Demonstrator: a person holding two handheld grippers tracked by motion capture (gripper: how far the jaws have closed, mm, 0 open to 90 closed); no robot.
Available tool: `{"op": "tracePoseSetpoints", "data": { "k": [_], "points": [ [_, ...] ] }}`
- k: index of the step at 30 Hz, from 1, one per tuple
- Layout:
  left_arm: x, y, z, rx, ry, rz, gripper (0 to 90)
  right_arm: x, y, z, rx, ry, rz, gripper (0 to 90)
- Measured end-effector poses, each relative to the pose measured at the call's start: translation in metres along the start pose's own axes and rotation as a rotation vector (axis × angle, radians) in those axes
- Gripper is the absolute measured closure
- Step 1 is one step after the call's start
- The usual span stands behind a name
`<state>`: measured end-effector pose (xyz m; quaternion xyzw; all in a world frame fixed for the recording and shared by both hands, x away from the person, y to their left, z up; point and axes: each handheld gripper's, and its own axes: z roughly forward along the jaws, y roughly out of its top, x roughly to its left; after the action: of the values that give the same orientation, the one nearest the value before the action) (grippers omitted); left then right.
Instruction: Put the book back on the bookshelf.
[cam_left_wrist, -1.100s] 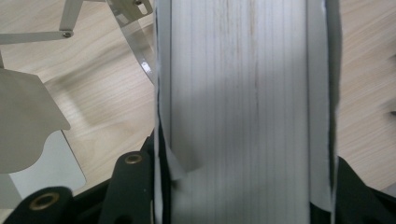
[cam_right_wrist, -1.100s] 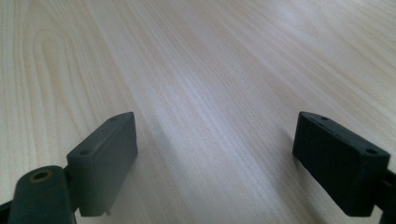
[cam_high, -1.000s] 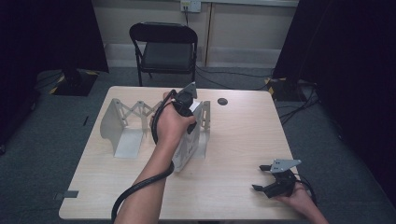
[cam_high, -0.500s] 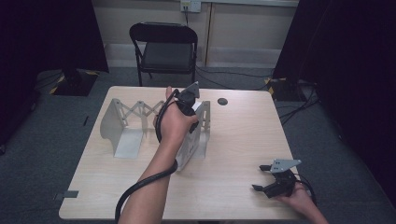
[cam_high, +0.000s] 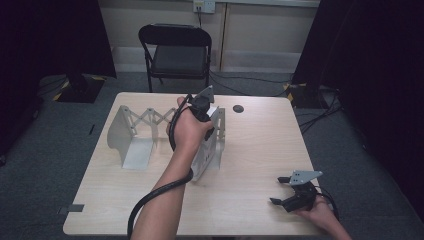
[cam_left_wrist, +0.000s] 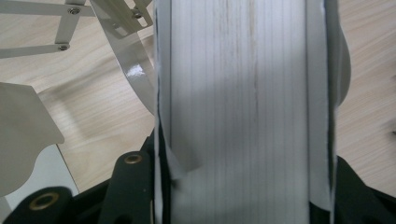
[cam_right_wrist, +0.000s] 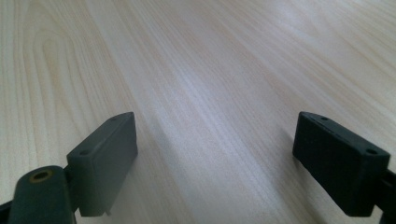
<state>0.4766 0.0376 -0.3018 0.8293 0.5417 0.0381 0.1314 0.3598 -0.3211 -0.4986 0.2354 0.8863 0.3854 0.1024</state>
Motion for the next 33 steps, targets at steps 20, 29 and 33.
{"op": "tracePoseSetpoints", "data": {
  "k": [20,29,33],
  "points": [
    [-0.003,0.008,0.006,-0.043,0.037,-0.032,53.1,0.000,0.000,0.000,0.000,0.000,0.000,13.3],
    [-0.009,0.014,0.009,-0.037,0.039,-0.031,53.0,0.000,0.000,0.000,0.000,0.001,0.000,13.3],
    [-0.010,0.016,0.010,-0.048,0.031,-0.048,53.0,0.000,0.000,0.000,0.000,0.001,-0.001,13.3]
  ]
}}
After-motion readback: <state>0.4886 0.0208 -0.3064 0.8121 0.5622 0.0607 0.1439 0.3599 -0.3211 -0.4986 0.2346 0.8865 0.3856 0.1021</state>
